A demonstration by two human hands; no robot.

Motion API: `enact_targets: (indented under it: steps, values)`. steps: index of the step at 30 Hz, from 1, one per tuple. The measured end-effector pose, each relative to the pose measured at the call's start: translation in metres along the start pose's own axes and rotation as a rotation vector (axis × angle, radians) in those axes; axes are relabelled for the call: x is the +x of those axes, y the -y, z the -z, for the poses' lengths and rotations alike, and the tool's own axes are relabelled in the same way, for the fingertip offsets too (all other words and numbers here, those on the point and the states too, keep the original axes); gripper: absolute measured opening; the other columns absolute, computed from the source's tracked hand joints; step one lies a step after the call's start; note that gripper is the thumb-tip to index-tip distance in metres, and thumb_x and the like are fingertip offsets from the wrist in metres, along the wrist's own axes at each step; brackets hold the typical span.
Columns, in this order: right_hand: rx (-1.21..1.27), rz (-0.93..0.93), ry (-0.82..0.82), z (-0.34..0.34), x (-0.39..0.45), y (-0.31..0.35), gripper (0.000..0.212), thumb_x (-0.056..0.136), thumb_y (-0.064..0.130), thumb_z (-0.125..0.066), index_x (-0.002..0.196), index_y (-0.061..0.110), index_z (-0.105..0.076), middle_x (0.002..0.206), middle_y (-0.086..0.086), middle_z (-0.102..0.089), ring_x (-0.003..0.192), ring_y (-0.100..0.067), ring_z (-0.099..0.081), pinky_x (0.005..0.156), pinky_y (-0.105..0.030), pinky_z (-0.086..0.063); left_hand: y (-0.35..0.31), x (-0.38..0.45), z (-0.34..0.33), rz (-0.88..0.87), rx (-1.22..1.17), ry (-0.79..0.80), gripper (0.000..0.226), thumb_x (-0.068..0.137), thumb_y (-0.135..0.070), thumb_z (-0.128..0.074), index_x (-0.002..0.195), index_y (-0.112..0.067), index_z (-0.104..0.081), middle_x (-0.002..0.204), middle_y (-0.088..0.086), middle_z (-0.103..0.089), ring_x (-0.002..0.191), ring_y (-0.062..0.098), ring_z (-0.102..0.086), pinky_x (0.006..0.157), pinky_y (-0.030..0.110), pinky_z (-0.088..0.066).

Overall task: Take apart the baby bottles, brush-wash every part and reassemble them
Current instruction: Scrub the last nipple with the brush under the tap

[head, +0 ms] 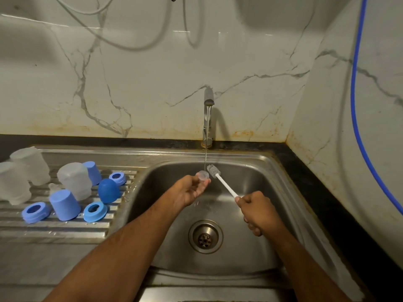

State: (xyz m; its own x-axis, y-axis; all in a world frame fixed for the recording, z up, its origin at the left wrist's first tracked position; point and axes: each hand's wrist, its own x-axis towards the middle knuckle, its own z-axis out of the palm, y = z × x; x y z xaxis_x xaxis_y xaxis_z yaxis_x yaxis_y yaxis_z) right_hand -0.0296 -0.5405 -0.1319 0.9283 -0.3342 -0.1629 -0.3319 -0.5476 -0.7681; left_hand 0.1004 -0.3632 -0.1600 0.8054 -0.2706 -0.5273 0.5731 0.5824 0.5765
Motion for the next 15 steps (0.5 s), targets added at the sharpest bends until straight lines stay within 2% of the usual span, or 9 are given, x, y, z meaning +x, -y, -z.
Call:
enact_targets:
  steps: [4,8,12,15]
  values:
    - [0.003,0.004,0.003,-0.001,0.001,0.000,0.038,0.104,0.035,-0.055,0.076,0.009,-0.061,0.058,-0.006,-0.054,0.035,-0.014,-0.043,0.039,-0.022,-0.038,0.002,-0.001,-0.002,0.016,0.041,-0.002,0.015,0.103,0.001,-0.047,0.097,0.009,-0.058,0.098,0.023,-0.060,0.082,0.024,-0.064,0.070,0.031,-0.058]
    - [-0.005,0.001,0.004,-0.002,0.003,-0.001,0.040,0.104,0.036,-0.055,0.074,0.009,-0.059,0.057,-0.006,-0.053,0.034,-0.014,-0.042,0.039,-0.021,-0.038,0.001,0.000,-0.003,0.004,0.107,-0.024,0.014,0.103,-0.001,-0.048,0.100,0.005,-0.061,0.099,0.022,-0.062,0.082,0.027,-0.065,0.067,0.033,-0.060]
    - [-0.034,0.017,0.010,-0.006,0.003,-0.002,0.043,0.104,0.036,-0.055,0.068,0.012,-0.054,0.055,-0.004,-0.052,0.033,-0.013,-0.041,0.038,-0.020,-0.036,0.001,0.009,0.002,-0.104,0.195,-0.099,0.011,0.097,0.005,-0.056,0.100,0.002,-0.067,0.095,0.018,-0.066,0.082,0.025,-0.066,0.075,0.038,-0.062]
    - [-0.112,0.034,-0.008,-0.006,0.003,-0.006,0.044,0.101,0.039,-0.057,0.068,0.011,-0.058,0.057,-0.003,-0.056,0.039,-0.016,-0.048,0.040,-0.024,-0.042,-0.001,0.010,0.002,-0.249,0.357,-0.203,0.012,0.088,0.005,-0.070,0.100,0.007,-0.071,0.080,0.016,-0.070,0.067,0.023,-0.065,0.067,0.035,-0.063]
